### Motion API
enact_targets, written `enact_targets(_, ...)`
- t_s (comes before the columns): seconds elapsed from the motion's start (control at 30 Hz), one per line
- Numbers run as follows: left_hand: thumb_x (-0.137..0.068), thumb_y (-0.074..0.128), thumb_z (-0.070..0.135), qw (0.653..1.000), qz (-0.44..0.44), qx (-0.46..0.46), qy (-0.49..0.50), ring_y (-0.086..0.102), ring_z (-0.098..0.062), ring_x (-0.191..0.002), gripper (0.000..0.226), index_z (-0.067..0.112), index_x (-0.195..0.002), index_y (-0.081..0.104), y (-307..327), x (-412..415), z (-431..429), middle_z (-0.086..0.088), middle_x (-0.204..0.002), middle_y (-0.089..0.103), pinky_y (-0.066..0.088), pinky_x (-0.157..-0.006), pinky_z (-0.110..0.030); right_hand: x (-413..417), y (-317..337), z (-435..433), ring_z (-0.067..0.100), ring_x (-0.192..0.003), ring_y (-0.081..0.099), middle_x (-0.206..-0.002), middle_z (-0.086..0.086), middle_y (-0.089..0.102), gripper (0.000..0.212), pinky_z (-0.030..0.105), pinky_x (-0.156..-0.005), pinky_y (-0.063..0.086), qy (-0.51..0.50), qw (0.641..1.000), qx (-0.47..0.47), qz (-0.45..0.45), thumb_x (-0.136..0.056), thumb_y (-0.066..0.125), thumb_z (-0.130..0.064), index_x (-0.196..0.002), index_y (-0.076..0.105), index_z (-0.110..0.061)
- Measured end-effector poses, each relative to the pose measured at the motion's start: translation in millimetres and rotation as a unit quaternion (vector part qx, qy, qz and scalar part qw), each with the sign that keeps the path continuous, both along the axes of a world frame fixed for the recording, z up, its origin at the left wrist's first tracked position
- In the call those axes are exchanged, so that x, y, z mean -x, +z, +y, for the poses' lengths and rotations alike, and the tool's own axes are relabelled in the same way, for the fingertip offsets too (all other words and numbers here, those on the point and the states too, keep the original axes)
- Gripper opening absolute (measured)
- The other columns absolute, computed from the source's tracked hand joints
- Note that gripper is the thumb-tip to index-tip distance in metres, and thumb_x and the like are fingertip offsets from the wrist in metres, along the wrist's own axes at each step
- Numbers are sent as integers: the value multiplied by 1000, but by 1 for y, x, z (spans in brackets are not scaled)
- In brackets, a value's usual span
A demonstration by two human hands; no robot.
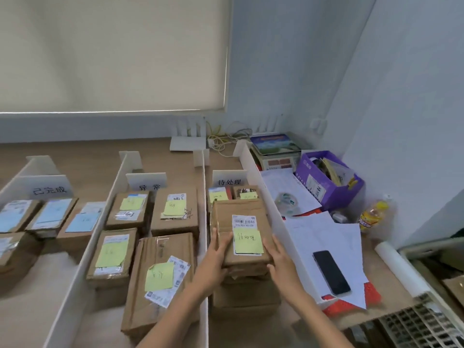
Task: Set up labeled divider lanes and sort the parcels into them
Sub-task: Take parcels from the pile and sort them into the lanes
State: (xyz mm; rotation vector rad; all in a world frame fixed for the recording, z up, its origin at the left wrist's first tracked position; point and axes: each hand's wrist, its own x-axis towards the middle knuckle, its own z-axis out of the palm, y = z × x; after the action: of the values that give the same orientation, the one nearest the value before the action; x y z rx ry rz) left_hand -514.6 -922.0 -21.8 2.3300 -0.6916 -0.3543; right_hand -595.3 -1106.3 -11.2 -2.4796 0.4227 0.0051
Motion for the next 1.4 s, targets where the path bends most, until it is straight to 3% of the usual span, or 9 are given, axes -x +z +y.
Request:
enact_targets(0.17, -79, 69, 23, 996, -15, -84, 7, 32, -28, -137, 98, 48, -141, -3, 1, -10, -4, 5, -155, -21, 46, -100, -42, -5, -2, -12, 16, -143, 20, -159, -6, -4, 72, 21, -110, 26, 39, 996, 83, 12, -94, 50, -9, -150, 10, -32)
enact_targets(0.27, -82, 67, 37, 994, -24, -106, -7, 8, -26, -146, 109, 42, -142, -24, 7, -8, 6, 4, -153, -32, 29, -114, -47, -6, 7, -10, 24, -147, 3, -160, -2, -3, 73, 37, -118, 11, 39, 988, 147, 33, -95, 46, -9, -150, 6, -34)
enact_targets(0.33, -86, 61, 42, 997, -28, -76, 6, 6, -21, -146, 101, 44, -141, -23, 15, -1, 28, 7, -153, -30, 25, -116, -43, -7, 18, -1, 26, -147, -1, -159, 1, 2, 68, 42, -119, 7, 33, 984, 175, 14, -96, 44, -9, -150, 10, -32)
enact_targets(0.47, -94, 45, 46, 992, -41, -21, 114, 17, -13, -144, 64, 31, -149, 15, 31, 13, 109, 7, -158, 7, 26, -113, -31, -16, 38, 57, 25, -146, 8, -155, 2, 23, 52, 42, -119, 6, 115, 973, 188, -64, -96, 41, -10, -145, 32, -25)
enact_targets(0.57, -96, 48, 36, 977, -38, 26, 210, 45, -9, -124, 38, 24, -131, 49, 47, 25, 192, 4, -139, 47, 38, -98, -22, -30, 44, 133, 16, -141, 25, -144, -6, 41, 42, 39, -120, 12, 196, 965, 138, -104, -97, 45, -15, -137, 45, -25)
enact_targets(0.8, -94, 52, 17, 900, -81, 49, 426, 61, -9, -103, 23, 21, -111, 66, 75, 93, 416, 8, -109, 68, 38, -82, -16, -46, 49, 347, 11, -113, 52, -115, -7, 63, 27, 37, -106, 37, 366, 913, 58, -167, -94, 50, -16, -115, 64, -23)
enact_targets(0.97, -94, 51, 14, 839, -86, 62, 534, 63, -12, -97, 22, 20, -106, 68, 83, 163, 544, 7, -102, 69, 44, -80, -23, -31, 43, 483, 3, -114, 52, -118, -16, 61, 29, 25, -105, 37, 428, 888, 15, -169, -95, 49, -16, -116, 63, -30)
enact_targets(1.13, -91, 52, 3, 757, -120, 99, 634, 61, -10, -92, 27, 16, -112, 63, 84, 229, 634, 2, -98, 67, 37, -73, -7, -15, 33, 587, 9, -106, 59, -109, -13, 67, 27, 21, -91, 42, 477, 868, -33, -135, -91, 53, -9, -106, 67, -27)
enact_targets(1.4, -91, 54, 7, 682, -136, 110, 710, 61, -2, -93, 28, 32, -103, 58, 69, 277, 735, 13, -95, 67, 40, -74, -8, -30, 25, 725, 10, -96, 63, -97, -16, 68, 26, 22, -82, 46, 549, 828, -53, -99, -90, 53, -6, -96, 70, -25)
